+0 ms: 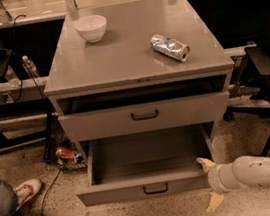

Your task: Open middle drawer

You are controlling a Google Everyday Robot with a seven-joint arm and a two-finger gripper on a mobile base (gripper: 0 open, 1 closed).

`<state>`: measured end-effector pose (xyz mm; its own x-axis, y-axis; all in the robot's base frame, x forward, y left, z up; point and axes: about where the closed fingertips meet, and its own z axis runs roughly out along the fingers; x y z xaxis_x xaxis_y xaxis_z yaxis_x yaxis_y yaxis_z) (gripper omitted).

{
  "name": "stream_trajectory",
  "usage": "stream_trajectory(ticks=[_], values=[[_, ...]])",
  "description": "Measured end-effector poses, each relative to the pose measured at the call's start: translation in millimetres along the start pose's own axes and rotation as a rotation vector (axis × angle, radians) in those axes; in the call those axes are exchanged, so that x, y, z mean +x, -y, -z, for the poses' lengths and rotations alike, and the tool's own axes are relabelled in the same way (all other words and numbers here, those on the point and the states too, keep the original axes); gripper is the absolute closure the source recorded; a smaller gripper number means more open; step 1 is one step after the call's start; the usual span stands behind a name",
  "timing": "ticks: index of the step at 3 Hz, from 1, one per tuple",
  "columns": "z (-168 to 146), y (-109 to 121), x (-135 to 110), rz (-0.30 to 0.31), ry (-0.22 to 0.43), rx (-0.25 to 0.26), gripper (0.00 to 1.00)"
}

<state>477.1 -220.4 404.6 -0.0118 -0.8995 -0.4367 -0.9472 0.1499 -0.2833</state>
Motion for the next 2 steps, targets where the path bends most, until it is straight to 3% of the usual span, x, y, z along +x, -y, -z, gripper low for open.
stream_trajectory(ticks=[1, 2], values=[[0.0, 0.0, 0.0, 0.000, 0.000, 0.000, 0.00], [-10.4, -1.3, 0.0, -0.003, 0.003, -0.017, 0.11]])
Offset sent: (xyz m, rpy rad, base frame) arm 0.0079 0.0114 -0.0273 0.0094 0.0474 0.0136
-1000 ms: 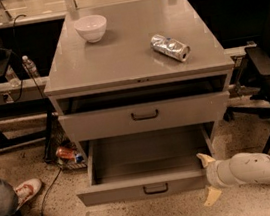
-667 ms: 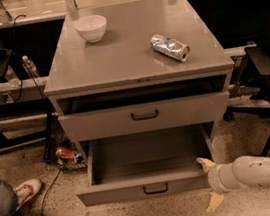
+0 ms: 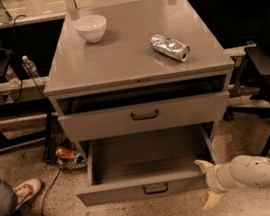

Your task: Open middle drawer

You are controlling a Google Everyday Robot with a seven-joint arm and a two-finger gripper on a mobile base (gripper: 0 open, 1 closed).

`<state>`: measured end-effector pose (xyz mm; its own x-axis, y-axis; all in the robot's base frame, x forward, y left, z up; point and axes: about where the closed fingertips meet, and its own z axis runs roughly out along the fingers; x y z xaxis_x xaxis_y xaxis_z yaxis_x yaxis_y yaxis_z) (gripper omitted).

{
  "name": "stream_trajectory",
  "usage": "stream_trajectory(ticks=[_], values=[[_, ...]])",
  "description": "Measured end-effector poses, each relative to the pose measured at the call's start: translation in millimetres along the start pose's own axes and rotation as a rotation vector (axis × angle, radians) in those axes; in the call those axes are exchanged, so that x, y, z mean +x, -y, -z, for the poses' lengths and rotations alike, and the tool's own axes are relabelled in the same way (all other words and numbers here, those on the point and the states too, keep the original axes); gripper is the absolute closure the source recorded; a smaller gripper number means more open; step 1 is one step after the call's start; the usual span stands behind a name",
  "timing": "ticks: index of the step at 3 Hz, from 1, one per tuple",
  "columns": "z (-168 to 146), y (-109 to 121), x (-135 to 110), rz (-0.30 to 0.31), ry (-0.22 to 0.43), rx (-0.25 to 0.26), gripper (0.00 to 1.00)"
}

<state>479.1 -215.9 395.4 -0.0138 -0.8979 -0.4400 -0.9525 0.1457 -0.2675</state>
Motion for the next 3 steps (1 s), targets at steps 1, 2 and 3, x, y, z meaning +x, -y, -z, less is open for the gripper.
stream_trajectory(ticks=[1, 2, 3], values=[[-4.2, -0.3, -0.5, -0.007, 0.001, -0.011, 0.33], [-1.9, 0.4, -1.7, -0.007, 0.001, -0.011, 0.57], [4.9, 2.5, -5.2, -0.007, 0.001, -0.011, 0.80]])
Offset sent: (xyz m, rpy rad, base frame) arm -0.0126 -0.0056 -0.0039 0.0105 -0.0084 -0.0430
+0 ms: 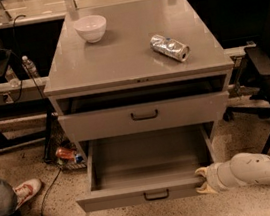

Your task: Open middle drawer

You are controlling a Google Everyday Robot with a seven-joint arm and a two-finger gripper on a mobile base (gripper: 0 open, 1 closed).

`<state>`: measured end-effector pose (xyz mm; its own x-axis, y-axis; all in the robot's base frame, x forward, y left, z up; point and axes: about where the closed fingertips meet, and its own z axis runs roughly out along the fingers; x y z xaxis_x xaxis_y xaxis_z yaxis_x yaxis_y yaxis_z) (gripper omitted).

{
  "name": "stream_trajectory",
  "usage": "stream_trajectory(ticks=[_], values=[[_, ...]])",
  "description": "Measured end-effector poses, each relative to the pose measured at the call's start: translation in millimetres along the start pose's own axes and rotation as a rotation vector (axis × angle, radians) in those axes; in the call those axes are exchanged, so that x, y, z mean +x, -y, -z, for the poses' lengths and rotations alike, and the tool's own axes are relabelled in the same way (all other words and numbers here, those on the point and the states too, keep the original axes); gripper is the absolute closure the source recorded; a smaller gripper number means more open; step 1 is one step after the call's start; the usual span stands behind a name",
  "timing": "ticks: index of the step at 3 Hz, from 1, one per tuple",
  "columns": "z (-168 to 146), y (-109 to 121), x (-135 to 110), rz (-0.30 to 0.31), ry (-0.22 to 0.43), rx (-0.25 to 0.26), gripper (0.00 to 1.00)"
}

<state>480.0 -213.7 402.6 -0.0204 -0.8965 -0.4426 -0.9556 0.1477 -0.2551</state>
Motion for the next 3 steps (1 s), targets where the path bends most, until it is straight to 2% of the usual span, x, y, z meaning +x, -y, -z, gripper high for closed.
stream_trajectory(ticks=[1, 2, 3], values=[[2.5, 0.7, -1.3, 0.000, 0.000, 0.000, 1.00], [3.0, 0.7, -1.4, 0.000, 0.000, 0.000, 1.00], [15.3, -18.8, 5.8, -0.039, -0.003, 0.024, 1.00]])
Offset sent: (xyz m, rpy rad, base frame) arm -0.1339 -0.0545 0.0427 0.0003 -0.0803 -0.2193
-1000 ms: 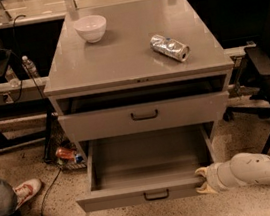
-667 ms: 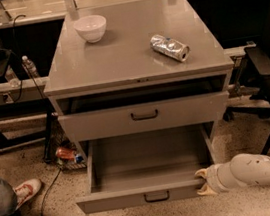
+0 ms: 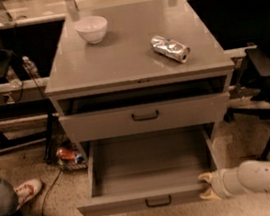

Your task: Open middle drawer

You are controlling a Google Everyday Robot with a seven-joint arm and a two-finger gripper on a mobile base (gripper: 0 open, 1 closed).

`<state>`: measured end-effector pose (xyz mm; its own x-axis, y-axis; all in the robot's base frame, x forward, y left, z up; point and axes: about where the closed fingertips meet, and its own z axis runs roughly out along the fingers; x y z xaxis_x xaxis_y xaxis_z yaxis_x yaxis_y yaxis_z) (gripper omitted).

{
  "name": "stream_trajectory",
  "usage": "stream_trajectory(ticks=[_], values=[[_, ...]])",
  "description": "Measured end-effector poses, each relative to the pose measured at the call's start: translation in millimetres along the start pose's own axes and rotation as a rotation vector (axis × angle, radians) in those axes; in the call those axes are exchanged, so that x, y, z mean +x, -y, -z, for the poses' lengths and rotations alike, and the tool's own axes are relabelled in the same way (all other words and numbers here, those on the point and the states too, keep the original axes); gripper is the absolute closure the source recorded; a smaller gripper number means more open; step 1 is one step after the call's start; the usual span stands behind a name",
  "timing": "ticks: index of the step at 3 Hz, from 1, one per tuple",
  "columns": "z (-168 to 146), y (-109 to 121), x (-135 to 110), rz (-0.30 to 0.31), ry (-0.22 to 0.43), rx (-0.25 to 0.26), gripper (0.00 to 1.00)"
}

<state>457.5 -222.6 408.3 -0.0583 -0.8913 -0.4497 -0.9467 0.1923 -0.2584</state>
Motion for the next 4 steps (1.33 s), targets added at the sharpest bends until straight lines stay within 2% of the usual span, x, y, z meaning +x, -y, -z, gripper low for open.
stream_trajectory(ticks=[1, 2, 4], values=[[0.0, -0.1, 0.0, 0.000, 0.000, 0.000, 1.00], [-1.3, -1.1, -0.6, 0.000, 0.001, -0.003, 0.81], [-2.4, -1.9, -1.3, 0.001, 0.003, -0.005, 0.35]])
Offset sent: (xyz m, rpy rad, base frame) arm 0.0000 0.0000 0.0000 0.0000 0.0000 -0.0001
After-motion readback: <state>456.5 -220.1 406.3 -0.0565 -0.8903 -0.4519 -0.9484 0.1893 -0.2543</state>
